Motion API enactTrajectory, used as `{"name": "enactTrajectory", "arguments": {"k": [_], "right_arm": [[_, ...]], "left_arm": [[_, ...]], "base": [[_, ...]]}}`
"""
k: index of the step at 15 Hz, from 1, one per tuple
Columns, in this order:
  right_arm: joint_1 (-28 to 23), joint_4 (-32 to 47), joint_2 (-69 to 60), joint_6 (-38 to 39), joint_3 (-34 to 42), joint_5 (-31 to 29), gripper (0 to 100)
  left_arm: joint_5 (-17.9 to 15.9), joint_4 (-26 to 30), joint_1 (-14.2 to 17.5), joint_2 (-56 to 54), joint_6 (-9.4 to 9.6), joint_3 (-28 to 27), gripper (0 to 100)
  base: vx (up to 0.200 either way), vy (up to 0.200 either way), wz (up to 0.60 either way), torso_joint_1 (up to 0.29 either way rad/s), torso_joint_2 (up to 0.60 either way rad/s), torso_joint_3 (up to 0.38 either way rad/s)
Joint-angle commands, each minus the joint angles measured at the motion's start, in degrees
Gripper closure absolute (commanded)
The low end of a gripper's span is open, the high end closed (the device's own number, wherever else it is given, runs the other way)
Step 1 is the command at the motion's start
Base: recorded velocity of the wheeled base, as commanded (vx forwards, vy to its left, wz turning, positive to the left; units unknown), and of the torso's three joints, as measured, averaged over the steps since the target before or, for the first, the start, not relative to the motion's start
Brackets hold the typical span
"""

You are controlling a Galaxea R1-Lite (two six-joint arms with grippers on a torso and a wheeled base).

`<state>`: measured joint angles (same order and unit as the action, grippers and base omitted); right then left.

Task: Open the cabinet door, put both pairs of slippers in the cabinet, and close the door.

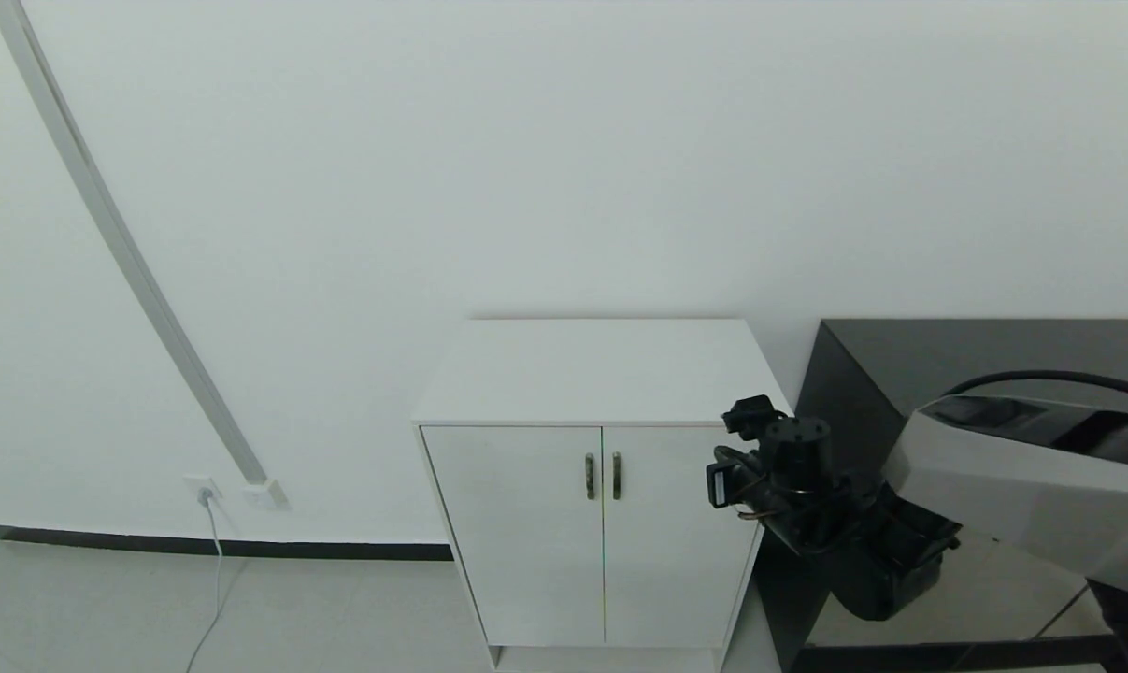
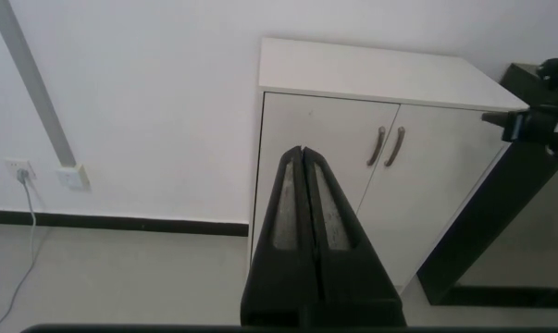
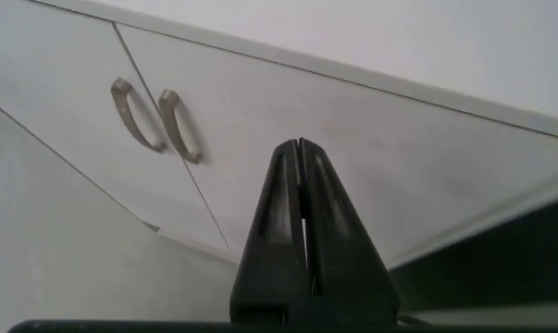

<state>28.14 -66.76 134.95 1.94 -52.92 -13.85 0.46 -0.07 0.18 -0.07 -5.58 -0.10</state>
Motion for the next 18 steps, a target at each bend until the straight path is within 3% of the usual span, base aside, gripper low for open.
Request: {"name": "enactTrajectory", "arguments": {"k": [1, 9, 18], "right_arm": [[-1.07, -0.83, -6.54, 0.0, 5.55, -1.97, 100], [-6.43, -1.89, -33.17, -0.53, 31.56, -12.52, 100], [-11.88, -1.71, -55.94, -1.24, 51.07, -12.08, 100]], "left_arm": [[0.06, -0.01, -0.01, 0.07, -0.04, 0.01, 100], [0.06, -0.01, -0.01, 0.07, -0.04, 0.01, 100], [0.06, -0.01, -0.01, 0.07, -0.04, 0.01, 100]], "base": [[0.0, 0.0, 0.0, 0.0, 0.0, 0.0], [0.0, 0.0, 0.0, 0.0, 0.0, 0.0], [0.0, 0.0, 0.0, 0.0, 0.0, 0.0]]}}
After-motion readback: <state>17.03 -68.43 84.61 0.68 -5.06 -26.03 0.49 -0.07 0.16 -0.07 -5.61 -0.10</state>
